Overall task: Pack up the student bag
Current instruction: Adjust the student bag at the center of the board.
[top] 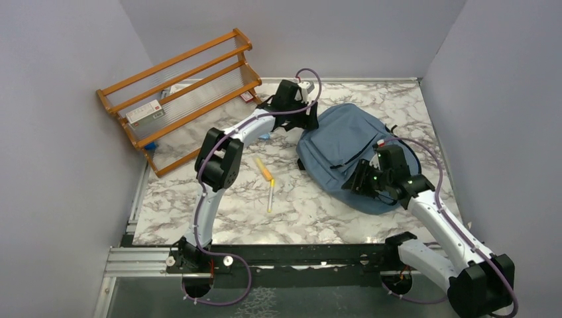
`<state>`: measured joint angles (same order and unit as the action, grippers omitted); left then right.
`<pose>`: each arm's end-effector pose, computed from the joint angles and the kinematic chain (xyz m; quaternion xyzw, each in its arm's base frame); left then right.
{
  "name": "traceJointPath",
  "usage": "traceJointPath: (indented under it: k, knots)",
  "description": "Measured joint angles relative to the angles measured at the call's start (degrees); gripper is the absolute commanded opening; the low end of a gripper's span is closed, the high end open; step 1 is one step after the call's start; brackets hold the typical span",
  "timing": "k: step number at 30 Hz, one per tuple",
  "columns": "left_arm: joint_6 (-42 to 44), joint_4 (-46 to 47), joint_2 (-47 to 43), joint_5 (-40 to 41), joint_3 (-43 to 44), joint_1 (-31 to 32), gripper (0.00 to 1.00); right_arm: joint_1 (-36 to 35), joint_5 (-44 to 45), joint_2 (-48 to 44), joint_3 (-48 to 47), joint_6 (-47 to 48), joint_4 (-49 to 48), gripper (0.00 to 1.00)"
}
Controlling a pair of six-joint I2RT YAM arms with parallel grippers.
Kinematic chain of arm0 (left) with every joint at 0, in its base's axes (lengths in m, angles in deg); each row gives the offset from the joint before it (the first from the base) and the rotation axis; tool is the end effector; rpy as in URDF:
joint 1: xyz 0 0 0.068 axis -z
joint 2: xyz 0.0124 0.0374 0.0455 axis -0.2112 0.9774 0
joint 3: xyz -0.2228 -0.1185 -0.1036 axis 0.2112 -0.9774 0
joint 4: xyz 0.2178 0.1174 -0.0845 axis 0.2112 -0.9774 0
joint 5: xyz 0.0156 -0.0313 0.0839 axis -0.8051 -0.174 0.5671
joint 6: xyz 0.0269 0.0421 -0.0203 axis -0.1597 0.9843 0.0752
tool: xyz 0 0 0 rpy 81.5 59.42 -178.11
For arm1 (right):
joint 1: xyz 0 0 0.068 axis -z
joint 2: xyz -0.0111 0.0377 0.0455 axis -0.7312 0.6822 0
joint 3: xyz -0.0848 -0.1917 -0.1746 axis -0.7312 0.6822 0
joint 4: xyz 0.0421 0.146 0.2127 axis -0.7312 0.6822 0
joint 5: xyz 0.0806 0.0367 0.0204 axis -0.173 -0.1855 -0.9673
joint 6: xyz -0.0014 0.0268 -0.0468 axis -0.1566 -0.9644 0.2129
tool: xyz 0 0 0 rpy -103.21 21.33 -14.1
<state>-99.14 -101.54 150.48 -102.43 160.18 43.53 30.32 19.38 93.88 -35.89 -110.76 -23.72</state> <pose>0.4348 -0.2774 0.2160 0.2052 0.8606 -0.2966 0.3597 0.1726 0.0603 0.2388 0.1034 0.9252 0.2499 0.2663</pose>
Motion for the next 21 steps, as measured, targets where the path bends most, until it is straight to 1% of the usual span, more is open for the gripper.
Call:
traceJointPath:
  k: [3,7,11,12,14,17,21]
  knots:
    - [-0.13,-0.39,3.56,-4.07,3.54,-0.22,0.50,0.00,-1.88,1.57,2.86,-1.05,-0.02,0.47]
    - [-0.50,-0.59,4.35,-7.39,3.96,-0.20,0.26,0.00,-1.27,3.19,6.01,-3.15,-0.09,0.47]
    - [-0.37,0.20,3.28,-8.28,2.05,-0.09,0.11,-0.02,3.02,3.74,7.17,-5.46,-1.01,0.46]
    - [-0.37,0.61,2.45,-8.31,0.74,-0.09,0.08,0.00,4.50,3.74,7.34,-6.08,-1.46,0.46]
    - [-0.37,0.96,0.66,-8.33,-2.10,-0.09,0.06,0.00,7.78,3.78,7.48,-7.04,-2.27,0.45]
    - [-0.52,1.97,-4.04,-8.13,-8.68,-0.09,0.06,0.00,12.28,4.50,7.48,-7.93,-3.78,0.43]
    - [-1.25,3.74,-10.78,-7.65,-17.97,-0.09,0.06,0.00,17.20,8.39,7.04,-8.02,-5.38,0.42]
